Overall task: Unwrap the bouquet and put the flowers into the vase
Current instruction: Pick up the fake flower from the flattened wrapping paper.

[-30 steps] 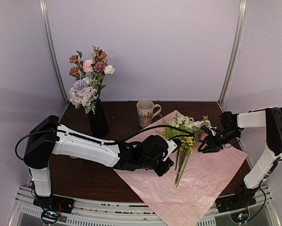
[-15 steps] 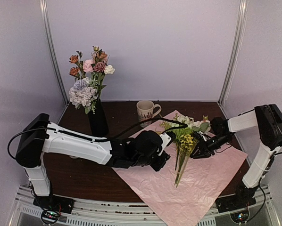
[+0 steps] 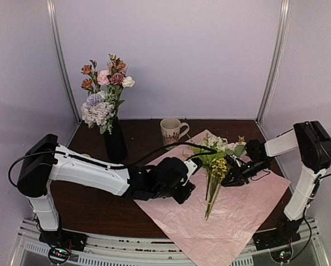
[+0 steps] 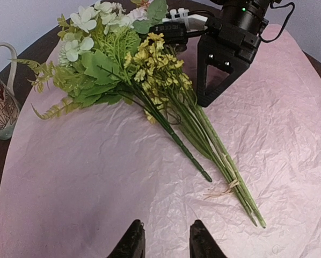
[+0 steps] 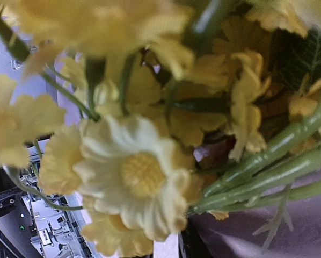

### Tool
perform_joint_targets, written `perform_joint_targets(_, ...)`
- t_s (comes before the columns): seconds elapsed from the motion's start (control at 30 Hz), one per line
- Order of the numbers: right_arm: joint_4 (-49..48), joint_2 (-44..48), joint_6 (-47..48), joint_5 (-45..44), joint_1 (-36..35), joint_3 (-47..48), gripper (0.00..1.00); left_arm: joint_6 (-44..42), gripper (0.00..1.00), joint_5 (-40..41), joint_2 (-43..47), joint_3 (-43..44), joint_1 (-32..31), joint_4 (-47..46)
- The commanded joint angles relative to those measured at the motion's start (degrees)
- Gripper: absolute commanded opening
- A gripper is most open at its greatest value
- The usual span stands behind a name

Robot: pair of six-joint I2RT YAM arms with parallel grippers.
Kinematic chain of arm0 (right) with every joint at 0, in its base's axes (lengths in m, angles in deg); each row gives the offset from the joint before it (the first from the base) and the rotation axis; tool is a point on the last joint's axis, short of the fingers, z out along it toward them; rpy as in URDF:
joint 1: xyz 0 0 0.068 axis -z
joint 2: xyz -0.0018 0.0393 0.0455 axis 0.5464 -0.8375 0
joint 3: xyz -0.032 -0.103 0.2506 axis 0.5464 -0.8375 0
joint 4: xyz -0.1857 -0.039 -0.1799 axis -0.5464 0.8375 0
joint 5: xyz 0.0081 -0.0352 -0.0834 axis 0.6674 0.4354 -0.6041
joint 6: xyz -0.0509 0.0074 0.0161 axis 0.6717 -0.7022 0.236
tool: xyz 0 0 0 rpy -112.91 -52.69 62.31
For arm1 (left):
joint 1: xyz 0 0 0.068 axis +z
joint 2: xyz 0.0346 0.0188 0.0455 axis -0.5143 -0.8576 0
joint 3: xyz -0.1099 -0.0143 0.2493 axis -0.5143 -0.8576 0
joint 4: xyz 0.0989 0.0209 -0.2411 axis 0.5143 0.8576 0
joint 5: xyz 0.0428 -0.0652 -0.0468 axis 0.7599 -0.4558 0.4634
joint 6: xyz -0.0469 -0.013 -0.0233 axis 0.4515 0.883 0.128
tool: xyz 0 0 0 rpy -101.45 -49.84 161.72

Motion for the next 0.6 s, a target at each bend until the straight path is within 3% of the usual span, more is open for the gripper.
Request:
perform_joint_targets(0.0, -2.39, -1.60, -0.68, 2.00, -0.10, 0.98, 0.18, 0.84, 0.32, 1.39, 2.01, -0.76, 0.44, -2.81)
perform_joint_targets(0.23, -10.03, -1.66, -5.17, 4.35, 0.14, -0.97, 0.16, 0.84, 0.32, 1.57, 2.12, -1.03, 0.44, -2.65)
perform_joint_targets(0.43, -11.99, -2.42, -7.25, 4.33, 0.45, -0.96, 0.25, 0.74, 0.32, 1.69, 2.19, -1.33, 0.44, -2.51)
perform_joint_targets(0.57, -12.20, -2.82, -7.74, 4.71, 0.93, -0.73, 0.13, 0.87, 0.32, 1.64, 2.02, -1.40, 0.44, -2.82)
